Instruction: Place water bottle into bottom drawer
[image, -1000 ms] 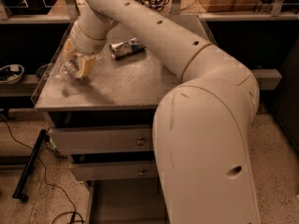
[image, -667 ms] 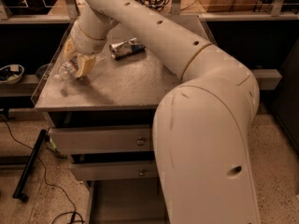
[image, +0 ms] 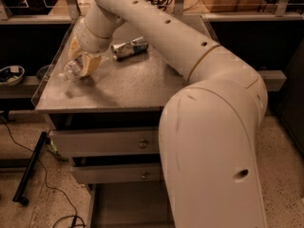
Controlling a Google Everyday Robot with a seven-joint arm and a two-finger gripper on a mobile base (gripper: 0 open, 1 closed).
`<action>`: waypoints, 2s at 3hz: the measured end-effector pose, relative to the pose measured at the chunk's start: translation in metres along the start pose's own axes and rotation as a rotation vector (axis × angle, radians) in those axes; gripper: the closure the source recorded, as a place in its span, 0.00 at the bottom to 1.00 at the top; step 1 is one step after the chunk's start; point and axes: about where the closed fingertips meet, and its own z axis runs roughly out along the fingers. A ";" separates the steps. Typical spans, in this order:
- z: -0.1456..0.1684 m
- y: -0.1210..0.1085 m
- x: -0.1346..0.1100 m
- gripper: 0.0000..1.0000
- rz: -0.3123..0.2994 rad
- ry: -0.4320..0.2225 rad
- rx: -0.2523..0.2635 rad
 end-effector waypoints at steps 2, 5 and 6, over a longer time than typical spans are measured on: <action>-0.040 -0.014 0.009 1.00 0.010 0.018 0.046; -0.136 -0.003 0.019 1.00 0.043 0.100 0.131; -0.173 0.016 0.019 1.00 0.074 0.149 0.156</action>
Offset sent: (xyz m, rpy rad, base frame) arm 0.0205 -0.0413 0.0696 0.0382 -0.0662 -0.0636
